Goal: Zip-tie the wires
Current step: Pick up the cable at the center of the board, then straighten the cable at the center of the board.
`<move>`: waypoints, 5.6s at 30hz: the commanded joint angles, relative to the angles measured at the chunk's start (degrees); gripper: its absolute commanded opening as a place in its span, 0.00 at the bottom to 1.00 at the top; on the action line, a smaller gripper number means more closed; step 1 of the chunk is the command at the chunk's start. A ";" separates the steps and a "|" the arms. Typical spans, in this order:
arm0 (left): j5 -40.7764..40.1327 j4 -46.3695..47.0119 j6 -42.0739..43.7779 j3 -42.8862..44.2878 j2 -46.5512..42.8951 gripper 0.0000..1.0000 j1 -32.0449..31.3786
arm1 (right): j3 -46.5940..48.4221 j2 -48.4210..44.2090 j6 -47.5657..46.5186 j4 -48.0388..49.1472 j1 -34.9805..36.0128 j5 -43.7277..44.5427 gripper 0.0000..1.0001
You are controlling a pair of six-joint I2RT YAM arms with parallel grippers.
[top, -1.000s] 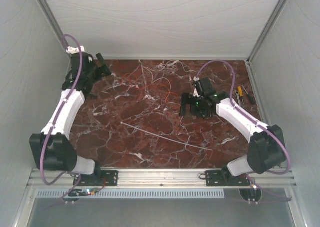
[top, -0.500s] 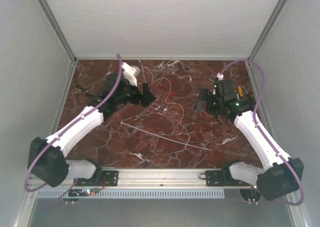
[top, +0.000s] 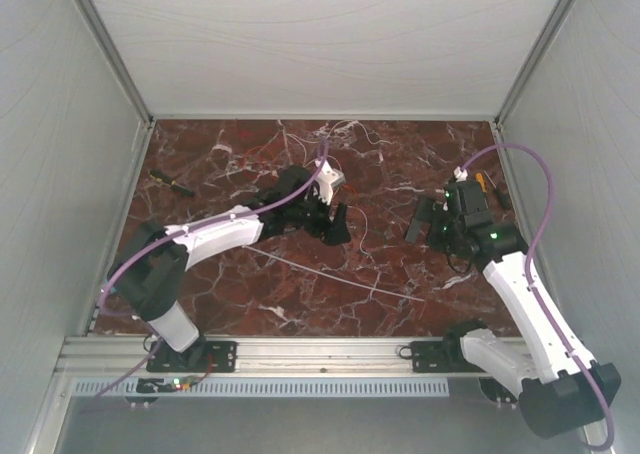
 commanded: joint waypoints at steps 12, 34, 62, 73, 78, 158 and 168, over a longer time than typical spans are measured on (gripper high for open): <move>-8.70 4.20 -1.36 5.52 11.44 0.51 -4.61 | -0.55 -6.25 -0.22 -6.28 -0.38 2.10 0.98; -15.16 -13.63 -0.72 12.58 -12.54 0.00 -4.78 | 7.10 -5.82 -1.11 3.14 -0.35 -7.33 0.98; 18.83 -1.72 -48.71 22.17 -27.96 0.00 12.26 | -11.48 -9.48 -29.82 52.18 15.60 -26.59 0.98; 18.94 17.37 -59.72 34.56 -21.17 0.00 13.05 | -9.81 1.52 -28.61 69.67 17.02 -21.86 0.98; 18.97 25.04 -64.46 44.44 -13.96 0.00 14.11 | -6.58 6.61 -26.58 74.56 17.48 -22.79 0.98; 15.08 36.55 -67.68 28.06 -17.94 0.00 16.26 | -7.92 16.03 27.48 79.66 21.76 -2.99 0.60; 15.24 37.13 -67.87 29.45 -16.99 0.00 15.82 | -4.69 19.33 28.60 74.64 21.91 -2.69 0.49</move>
